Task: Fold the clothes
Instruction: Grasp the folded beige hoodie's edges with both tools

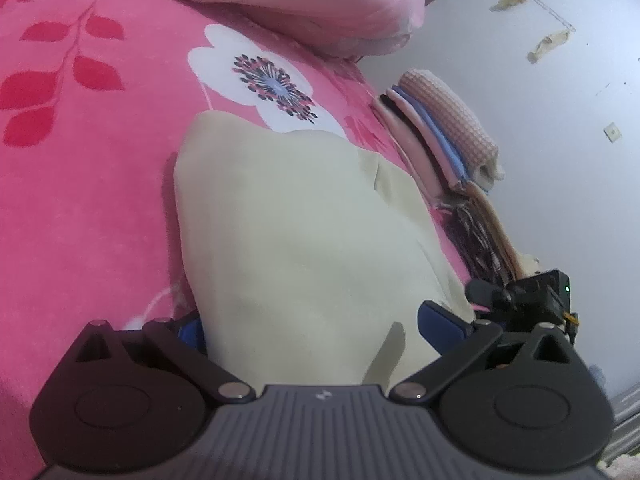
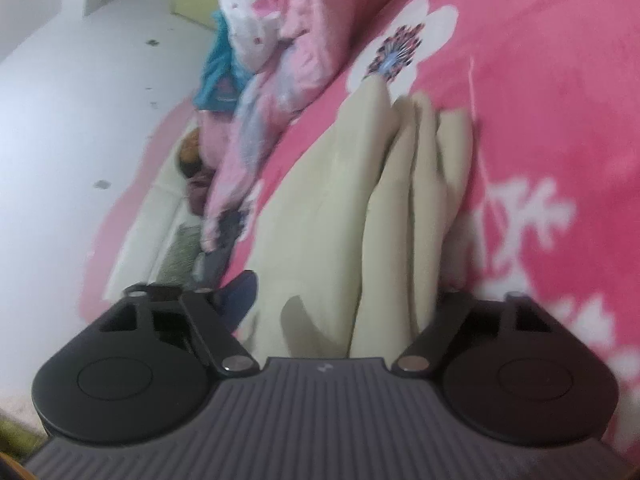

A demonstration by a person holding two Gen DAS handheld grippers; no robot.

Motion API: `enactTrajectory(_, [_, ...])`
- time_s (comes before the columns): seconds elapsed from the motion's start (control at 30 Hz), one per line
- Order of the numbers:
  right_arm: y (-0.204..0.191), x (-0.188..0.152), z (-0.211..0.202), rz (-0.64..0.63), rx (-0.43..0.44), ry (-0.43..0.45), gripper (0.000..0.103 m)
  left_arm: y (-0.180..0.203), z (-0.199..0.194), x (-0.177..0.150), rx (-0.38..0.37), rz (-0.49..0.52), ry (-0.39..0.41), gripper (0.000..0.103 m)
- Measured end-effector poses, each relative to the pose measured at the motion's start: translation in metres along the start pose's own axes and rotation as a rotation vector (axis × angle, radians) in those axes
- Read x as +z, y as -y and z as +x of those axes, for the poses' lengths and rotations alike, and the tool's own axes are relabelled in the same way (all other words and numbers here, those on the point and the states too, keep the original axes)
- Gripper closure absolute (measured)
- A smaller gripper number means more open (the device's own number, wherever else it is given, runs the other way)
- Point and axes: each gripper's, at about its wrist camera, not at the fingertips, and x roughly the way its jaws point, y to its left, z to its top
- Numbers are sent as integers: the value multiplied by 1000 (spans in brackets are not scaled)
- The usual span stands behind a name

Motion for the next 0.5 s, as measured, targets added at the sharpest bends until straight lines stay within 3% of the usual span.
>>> enactTrajectory(0.03, [2,-1,0,2,4,1,45,3,2,1,19,0,0,0])
enactTrajectory(0.07, [5,2,5,15,-9,-3,60,6,4,2,37,0,-2,0])
enactTrajectory(0.1, [7,6,12,32,-26,-8,69,10,6,3,60,6,-5,0])
enactTrajectory(0.2, [2,13,23,18,-46,-19,71,22,7,5,135,22,-18,6])
enactTrajectory(0.27, [-14,10,21,-33,-112,-11,72,29,2,6,166,19,-13,13])
enactTrajectory(0.37, [-46,-2,15,-145,-197,32,74,35,-8,6,164,5,2,22])
enactTrajectory(0.5, [-71,-14,3,-197,-220,92,74,55,-31,1,153,40,36,26])
